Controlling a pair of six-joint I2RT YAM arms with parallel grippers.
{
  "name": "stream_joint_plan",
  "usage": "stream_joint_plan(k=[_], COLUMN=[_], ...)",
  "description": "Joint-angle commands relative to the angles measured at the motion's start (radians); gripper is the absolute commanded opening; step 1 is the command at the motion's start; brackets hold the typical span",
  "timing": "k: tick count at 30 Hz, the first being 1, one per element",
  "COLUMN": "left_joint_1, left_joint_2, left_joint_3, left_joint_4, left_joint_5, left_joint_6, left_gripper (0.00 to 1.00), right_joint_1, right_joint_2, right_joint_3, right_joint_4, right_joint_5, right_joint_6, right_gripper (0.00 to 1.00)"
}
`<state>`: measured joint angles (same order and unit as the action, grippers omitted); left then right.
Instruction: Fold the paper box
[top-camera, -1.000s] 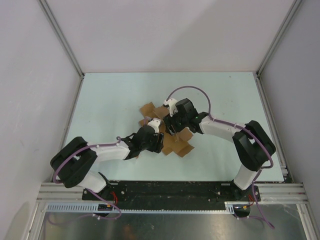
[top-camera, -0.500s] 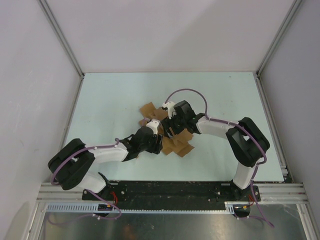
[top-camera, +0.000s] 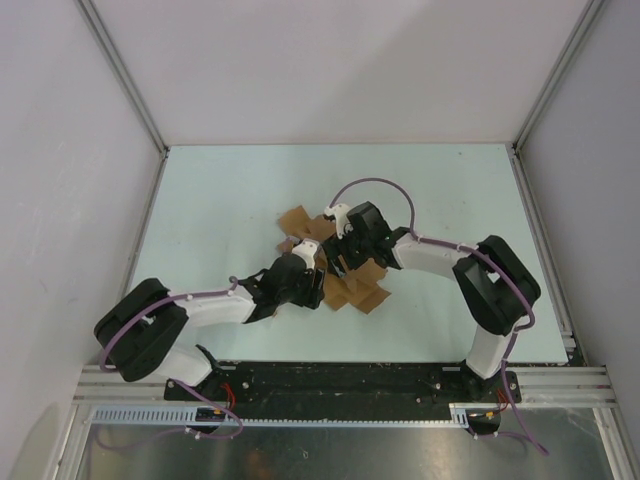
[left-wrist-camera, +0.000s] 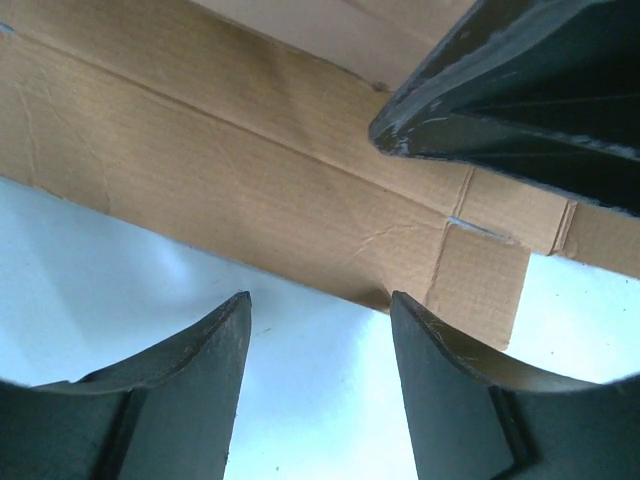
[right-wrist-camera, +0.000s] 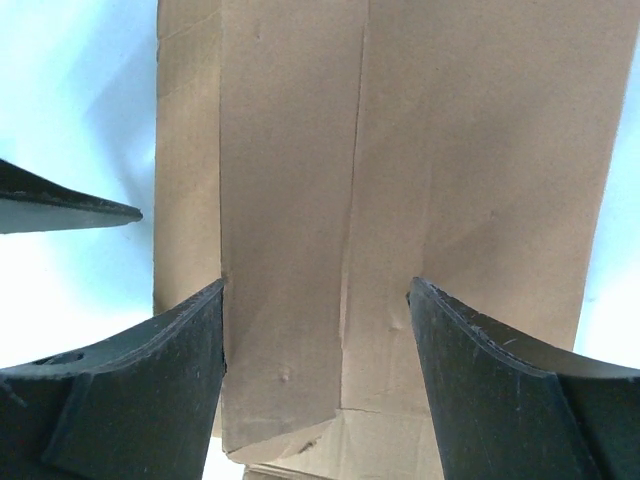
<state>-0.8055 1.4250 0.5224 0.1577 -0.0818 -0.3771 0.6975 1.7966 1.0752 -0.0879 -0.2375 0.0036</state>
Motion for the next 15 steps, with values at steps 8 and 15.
stream_joint_plan(k=[8, 15], left_joint_1=[-0.003, -0.003], left_joint_2=[-0.109, -0.175], left_joint_3=[-0.005, 0.001], left_joint_4=[-0.092, -0.110], left_joint_5=[0.001, -0.001], left_joint_6=[-0.013, -0.008], left_gripper=[0.64, 0.64], right_joint_1=[-0.035, -0.105], right_joint_2=[-0.167, -0.197], right_joint_3=[-0.012, -0.008], right_joint_4=[-0.056, -0.056], right_joint_5=[0.150, 0.198], right_joint_6=[0.006, 0.018], right_gripper=[0.73, 0.70])
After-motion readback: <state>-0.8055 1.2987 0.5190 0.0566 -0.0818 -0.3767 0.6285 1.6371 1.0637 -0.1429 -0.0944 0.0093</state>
